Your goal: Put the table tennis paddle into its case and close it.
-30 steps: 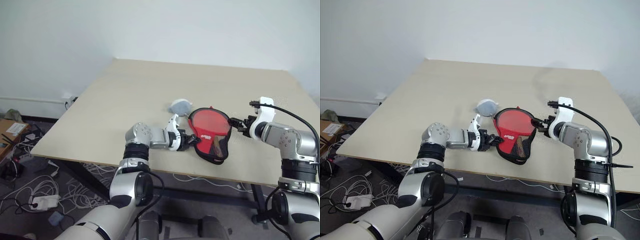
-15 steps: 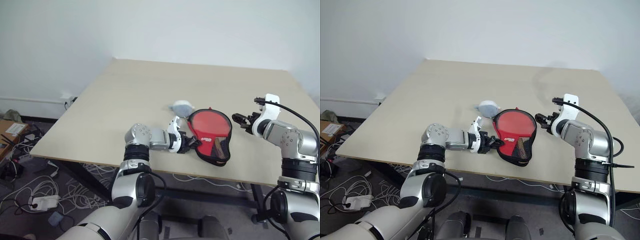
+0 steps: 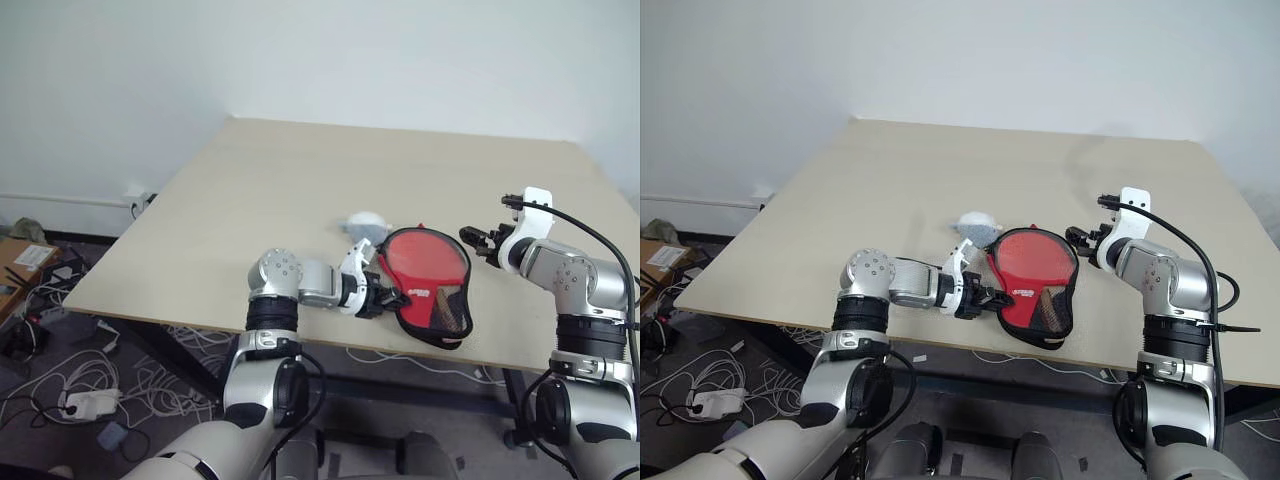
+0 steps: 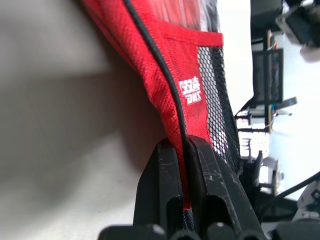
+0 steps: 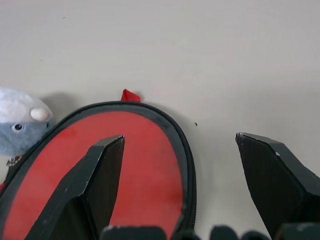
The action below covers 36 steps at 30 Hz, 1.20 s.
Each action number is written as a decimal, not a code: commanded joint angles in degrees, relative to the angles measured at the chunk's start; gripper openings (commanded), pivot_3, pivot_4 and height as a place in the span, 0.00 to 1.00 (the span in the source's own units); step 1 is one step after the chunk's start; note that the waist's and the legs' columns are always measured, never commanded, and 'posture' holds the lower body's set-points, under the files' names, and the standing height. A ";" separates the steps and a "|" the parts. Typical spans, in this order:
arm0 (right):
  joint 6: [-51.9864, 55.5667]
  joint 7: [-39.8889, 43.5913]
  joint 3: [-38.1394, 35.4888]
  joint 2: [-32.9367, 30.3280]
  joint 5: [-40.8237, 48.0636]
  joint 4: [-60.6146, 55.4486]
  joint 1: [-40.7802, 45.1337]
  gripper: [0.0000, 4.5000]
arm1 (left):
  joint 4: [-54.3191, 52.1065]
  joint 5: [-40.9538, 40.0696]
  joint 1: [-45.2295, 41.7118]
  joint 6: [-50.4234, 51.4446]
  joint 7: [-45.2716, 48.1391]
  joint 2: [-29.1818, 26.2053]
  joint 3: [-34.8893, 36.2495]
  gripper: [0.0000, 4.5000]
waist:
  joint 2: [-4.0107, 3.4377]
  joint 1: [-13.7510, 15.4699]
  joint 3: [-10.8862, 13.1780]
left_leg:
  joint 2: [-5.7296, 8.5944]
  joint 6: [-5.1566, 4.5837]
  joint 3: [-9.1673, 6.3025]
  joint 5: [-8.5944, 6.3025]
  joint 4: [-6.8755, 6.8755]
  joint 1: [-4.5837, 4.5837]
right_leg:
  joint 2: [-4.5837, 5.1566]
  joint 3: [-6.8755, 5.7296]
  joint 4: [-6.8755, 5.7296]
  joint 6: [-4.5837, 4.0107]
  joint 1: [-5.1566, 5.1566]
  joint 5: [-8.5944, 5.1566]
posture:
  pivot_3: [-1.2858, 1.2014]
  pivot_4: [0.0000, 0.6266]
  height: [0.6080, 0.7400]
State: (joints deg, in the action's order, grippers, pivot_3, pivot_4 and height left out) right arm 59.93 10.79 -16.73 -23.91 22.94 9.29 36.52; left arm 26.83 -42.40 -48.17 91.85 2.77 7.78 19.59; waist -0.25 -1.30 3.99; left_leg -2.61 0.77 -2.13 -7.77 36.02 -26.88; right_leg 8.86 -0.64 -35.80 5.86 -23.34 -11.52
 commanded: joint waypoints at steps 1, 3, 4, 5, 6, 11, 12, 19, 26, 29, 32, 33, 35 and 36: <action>-1.15 -0.41 -0.78 0.02 -0.15 -0.64 1.51 0.86 | -0.14 -5.94 1.44 0.65 -2.36 6.70 -1.99 0.01 | 0.00 0.00 0.00 | 0.00 0.00 0.00 0.00 0.00 0.00 | 0.00 0.00 0.01 0.00 0.01 0.00 | 0.52 0.00 0.61; -1.09 -0.49 -0.59 0.22 -0.19 -0.82 1.46 0.86 | 0.34 -8.92 1.61 0.65 -3.56 6.94 -3.86 0.01 | 0.00 0.03 0.00 | 0.00 0.00 0.00 0.00 0.01 0.00 | 0.00 0.00 0.01 0.00 0.00 0.00 | 0.52 0.00 0.61; -1.02 -0.50 -0.47 0.31 -0.22 -0.92 1.47 0.86 | 0.64 -10.60 1.77 0.65 -4.21 6.89 -4.71 0.01 | 0.00 0.05 0.00 | 0.00 0.00 -0.01 0.00 0.01 0.00 | 0.00 0.00 0.02 -0.01 0.00 0.00 | 0.52 0.00 0.61; -0.98 -0.47 -0.37 0.32 -0.26 -0.93 1.50 0.86 | 1.05 -12.29 2.00 0.65 -5.13 6.81 -5.61 0.01 | 0.00 0.04 0.00 | 0.00 0.00 0.00 0.00 0.01 0.00 | 0.00 0.00 0.02 -0.01 0.00 -0.01 | 0.52 0.00 0.61; -0.99 -0.48 -0.29 0.37 -0.33 -0.89 1.57 0.86 | 1.30 -13.90 2.29 0.65 -6.10 6.65 -6.38 0.01 | 0.00 0.04 0.00 | 0.00 0.00 -0.01 0.00 0.01 0.00 | 0.00 0.00 0.02 -0.01 0.01 -0.01 | 0.52 0.00 0.61; -1.35 -0.08 0.05 -0.07 -0.87 0.57 2.59 0.86 | 2.58 -21.99 2.71 0.65 -12.19 6.09 -8.69 0.01 | 0.00 0.01 0.00 | 0.00 0.00 -0.01 0.00 0.01 0.00 | 0.00 0.00 0.02 -0.04 0.01 -0.02 | 0.52 0.00 0.61; -1.44 0.02 0.11 -0.16 -0.94 0.88 2.79 0.86 | 2.87 -23.72 2.74 0.65 -13.37 6.11 -9.13 0.01 | 0.00 0.02 0.00 | 0.00 0.00 -0.01 0.00 0.01 0.00 | 0.00 0.00 0.01 -0.04 0.01 -0.02 | 0.52 0.00 0.61; -1.98 0.76 1.31 -0.35 -1.57 2.50 3.83 0.86 | 2.89 -36.41 5.71 0.65 -23.95 5.84 -11.54 0.01 | -0.01 0.04 0.00 | 0.01 0.00 -0.02 0.00 0.04 0.00 | 0.00 0.01 0.03 -0.05 0.04 -0.03 | 0.52 0.00 0.61; -2.71 1.13 1.96 -0.75 -2.06 3.37 4.03 0.86 | -1.83 -39.08 7.93 0.61 -33.92 4.83 -9.81 0.01 | -0.03 0.09 -0.02 | 0.01 0.00 -0.02 0.01 0.04 0.02 | 0.00 0.02 0.01 -0.06 0.04 -0.03 | 0.52 0.00 0.61; -2.95 1.16 2.04 -0.72 -2.28 3.60 3.84 0.86 | -2.50 -39.03 8.19 0.32 -35.56 4.87 -9.14 0.12 | -0.03 0.09 -0.02 | 0.03 0.01 -0.02 0.01 0.08 0.06 | 0.00 0.02 0.03 -0.08 0.06 0.02 | 0.52 0.00 0.61; -3.14 1.28 2.02 -0.54 -2.50 4.03 4.06 0.86 | -2.53 -39.41 8.01 0.59 -36.13 4.59 -8.53 0.32 | -0.03 0.08 -0.02 | 0.04 0.02 -0.02 0.00 0.11 0.08 | 0.00 0.02 0.05 -0.11 0.08 0.10 | 0.52 0.00 0.61; -3.22 1.29 2.05 -0.46 -2.57 4.17 4.22 0.86 | -1.99 -40.04 7.80 0.63 -36.14 4.13 -8.34 0.37 | -0.03 0.08 -0.02 | 0.04 0.02 -0.02 0.00 0.11 0.08 | 0.00 0.02 0.05 -0.13 0.08 0.13 | 0.52 0.00 0.61; -3.32 1.29 2.11 -0.32 -2.64 4.44 4.55 0.86 | -0.33 -42.05 7.29 0.65 -35.97 2.75 -9.05 0.54 | -0.04 0.07 -0.02 | 0.04 0.03 -0.02 0.00 0.10 0.08 | 0.00 0.02 0.05 -0.16 0.06 0.16 | 0.52 0.00 0.61; -3.34 1.31 2.13 -0.28 -2.66 4.52 4.67 0.86 | -0.16 -42.50 7.15 0.65 -36.09 2.12 -9.49 0.60 | -0.04 0.07 -0.02 | 0.04 0.03 -0.03 0.00 0.10 0.08 | 0.00 0.01 0.05 -0.16 0.05 0.16 | 0.52 0.00 0.61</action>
State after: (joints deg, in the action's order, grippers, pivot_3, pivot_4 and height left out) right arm 58.01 11.83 -14.13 -23.80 20.30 14.75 38.75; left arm 26.86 -82.40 -39.84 92.11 -33.53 7.78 10.39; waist -0.28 -1.23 3.97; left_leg -2.57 0.80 -2.16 -7.77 36.13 -26.80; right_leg 8.86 -0.63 -35.75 5.71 -23.28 -11.36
